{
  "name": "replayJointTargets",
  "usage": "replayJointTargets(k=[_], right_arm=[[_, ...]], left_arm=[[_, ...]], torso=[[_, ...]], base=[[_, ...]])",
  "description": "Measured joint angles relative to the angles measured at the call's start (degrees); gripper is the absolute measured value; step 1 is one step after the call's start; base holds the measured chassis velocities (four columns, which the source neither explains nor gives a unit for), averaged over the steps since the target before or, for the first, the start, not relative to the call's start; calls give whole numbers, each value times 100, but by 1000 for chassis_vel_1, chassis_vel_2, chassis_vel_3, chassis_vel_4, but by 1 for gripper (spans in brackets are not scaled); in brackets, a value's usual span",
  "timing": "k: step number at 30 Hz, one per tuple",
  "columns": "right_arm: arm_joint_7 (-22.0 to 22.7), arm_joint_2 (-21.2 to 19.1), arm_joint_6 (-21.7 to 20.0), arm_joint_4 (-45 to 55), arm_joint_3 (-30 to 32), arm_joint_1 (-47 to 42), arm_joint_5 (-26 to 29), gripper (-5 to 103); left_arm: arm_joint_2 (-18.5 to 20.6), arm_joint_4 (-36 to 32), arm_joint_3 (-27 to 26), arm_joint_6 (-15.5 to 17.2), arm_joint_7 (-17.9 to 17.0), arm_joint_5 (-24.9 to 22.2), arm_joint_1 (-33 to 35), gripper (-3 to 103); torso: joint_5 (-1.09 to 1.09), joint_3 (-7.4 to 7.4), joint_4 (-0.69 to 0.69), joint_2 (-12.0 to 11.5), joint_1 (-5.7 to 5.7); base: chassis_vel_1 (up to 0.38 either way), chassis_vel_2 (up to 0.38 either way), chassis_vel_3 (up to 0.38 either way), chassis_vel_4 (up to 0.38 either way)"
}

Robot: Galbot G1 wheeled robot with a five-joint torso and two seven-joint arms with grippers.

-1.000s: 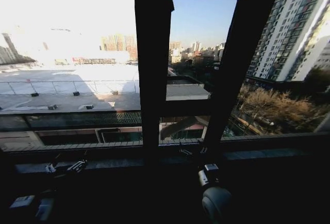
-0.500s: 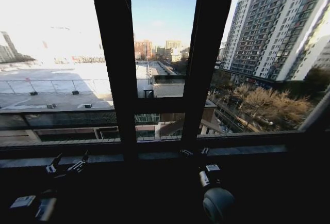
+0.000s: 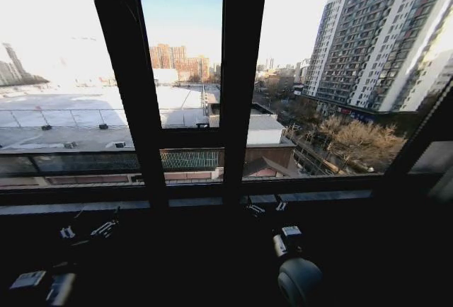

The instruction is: Open the curtains by pulling them apart, changing their state from closed to fully open.

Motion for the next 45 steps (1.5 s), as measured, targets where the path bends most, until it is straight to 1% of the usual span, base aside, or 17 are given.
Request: replayJointTargets(k=[9, 11, 14, 17, 21, 23, 31, 33, 37, 41, 45], right_arm=[[6, -1, 0, 17, 29, -32, -17, 100], [7, -1, 0, 18, 43, -39, -24, 100], [7, 2, 0, 18, 57, -56, -42, 100], [7, 11, 1, 18, 68, -75, -46, 100], [6, 13, 4, 18, 87, -79, -47, 100], [-4, 13, 8, 15, 96, -79, -53, 100], [-30, 41, 76, -40, 75, -74, -142, 100], [-32, 42, 89, -54, 72, -74, -152, 100], [-31, 43, 101, -76, 81, -60, -152, 100], [-33, 66, 110, -80, 84, -75, -152, 100], [-78, 69, 111, -79, 100, -106, -130, 100]], left_arm=[[-2, 10, -14, -41, 1, -1, 8, 100], [-6, 10, -14, -51, 1, 0, 5, 100], [-7, 12, -13, -63, 1, 0, 6, 100], [-6, 15, -14, -65, 2, 0, 13, 100], [-7, 21, -14, -65, 2, 1, 12, 100], [-11, 24, -16, -78, 2, 2, 12, 100], [-26, 27, -36, -104, 2, 2, 36, 100], [-42, 27, -44, -112, 2, 2, 50, 100], [-60, 22, -44, -124, 2, 0, 69, 100], [-64, -13, -45, -125, 2, -12, 84, 100], [-27, -31, -62, -114, 1, -95, 90, 100]], torso=[[0, 0, 1, 0, 1], [-3, 0, 1, 0, 1], [-3, 0, 1, 0, 0], [2, 1, 0, -1, 1], [-5, 0, 1, -1, 2], [-2, -1, 1, 0, -1], [-2, -2, 1, 3, -4], [-1, -4, 4, 6, -6], [-1, -1, -3, 2, -5], [0, 4, 1, -6, 9], [-2, 2, 1, -5, 7]], base=[[15, -356, -6, 360], [120, -364, -124, 354], [231, -378, -245, 357], [308, -375, -292, 352], [297, -374, -295, 376], [330, -343, -313, 372], [330, -363, -314, 356], [102, -43, -151, 187], [17, 12, -89, 79], [-21, 23, 22, -36], [-31, 61, 34, -52]])
